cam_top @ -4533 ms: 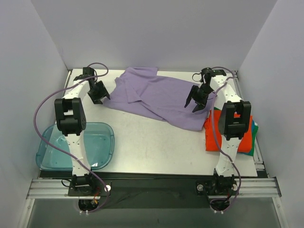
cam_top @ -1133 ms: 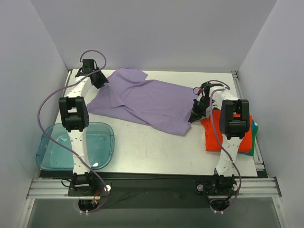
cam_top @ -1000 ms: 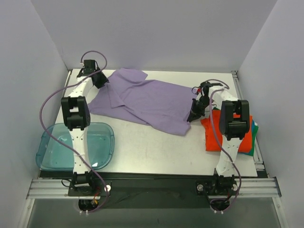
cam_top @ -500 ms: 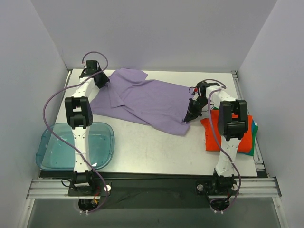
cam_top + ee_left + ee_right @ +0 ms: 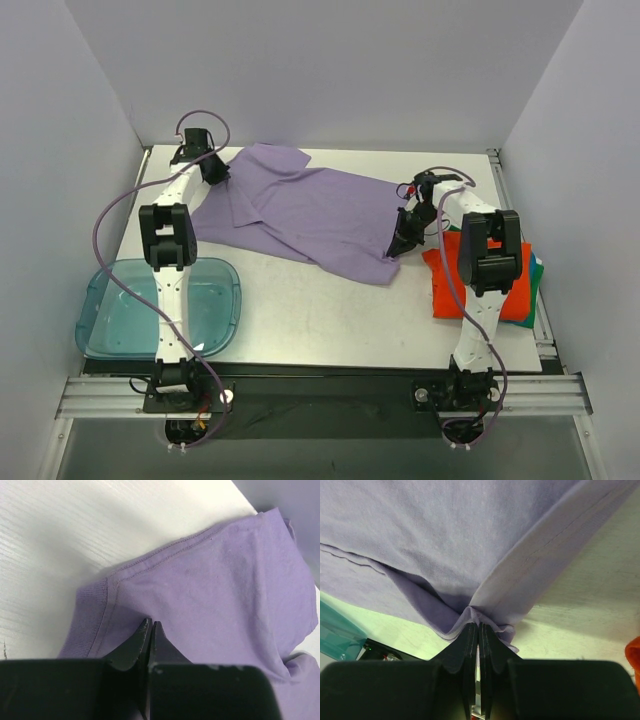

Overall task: Fold and stack the t-shirts
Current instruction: Flatten out the tshirt

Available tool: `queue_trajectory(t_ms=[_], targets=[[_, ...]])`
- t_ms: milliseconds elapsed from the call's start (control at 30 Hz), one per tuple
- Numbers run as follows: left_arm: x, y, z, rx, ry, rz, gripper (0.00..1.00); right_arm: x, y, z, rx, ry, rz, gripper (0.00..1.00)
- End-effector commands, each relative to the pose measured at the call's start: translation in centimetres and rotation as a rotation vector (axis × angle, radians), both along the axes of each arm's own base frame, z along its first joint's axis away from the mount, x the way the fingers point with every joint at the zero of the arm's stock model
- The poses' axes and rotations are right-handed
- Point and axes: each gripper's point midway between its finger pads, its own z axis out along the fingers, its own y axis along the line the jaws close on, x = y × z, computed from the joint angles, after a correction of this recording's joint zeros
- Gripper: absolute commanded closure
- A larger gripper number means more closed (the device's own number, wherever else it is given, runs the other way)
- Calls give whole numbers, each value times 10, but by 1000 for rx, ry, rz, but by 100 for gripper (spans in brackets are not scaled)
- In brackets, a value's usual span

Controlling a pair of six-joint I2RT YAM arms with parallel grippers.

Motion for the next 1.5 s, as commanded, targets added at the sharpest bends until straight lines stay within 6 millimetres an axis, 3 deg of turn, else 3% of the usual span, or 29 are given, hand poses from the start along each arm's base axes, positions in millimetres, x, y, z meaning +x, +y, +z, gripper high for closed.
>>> queue_trajectory(t_ms=[0,133,167,200,233,267,300,333,400,433,467,533,600,667,700,733,867,1133,1467], targets=[[2,-6,11,-17,-23,-12,100,-4,2,25,2,-15,-2,100],[0,-5,37,-13,-64,-11,100,-3,1,40,3,-53,-2,100],[1,-3,62,-8,-109,-8,100,-3,2,43,5,-61,-1,100],[-3,1,64,-8,-108,-2,100,-3,2,51,13,-79,3,100],[-7,4,91,-8,-147,1,100,-5,3,54,17,-81,3,100],[-8,14,104,-6,-173,16,100,-6,3,57,22,-91,13,100],[-18,19,97,-6,-151,24,100,-8,5,64,35,-101,20,100],[-25,27,130,-6,-202,38,100,-11,5,68,41,-108,28,100],[-37,49,149,-2,-240,75,100,-17,8,78,62,-122,55,100],[-54,55,160,-10,-247,89,100,-20,10,82,69,-127,69,100],[-62,74,165,-12,-262,122,100,-25,10,85,77,-135,95,100],[-88,83,172,-36,-259,133,100,-35,14,89,98,-122,129,100],[-106,103,174,-45,-254,163,100,-48,18,93,101,-112,182,100],[-129,107,170,-80,-235,158,100,-64,23,97,106,-92,221,100],[-140,114,178,-92,-251,161,100,-70,23,96,105,-89,238,100],[-150,116,168,-106,-226,166,100,-75,23,96,96,-86,248,100],[-179,126,169,-128,-219,186,100,-103,25,97,83,-67,275,100],[-208,131,175,-144,-218,168,100,-148,32,85,50,-11,353,100],[-228,140,172,-156,-210,157,100,-186,13,67,-90,5,194,100]])
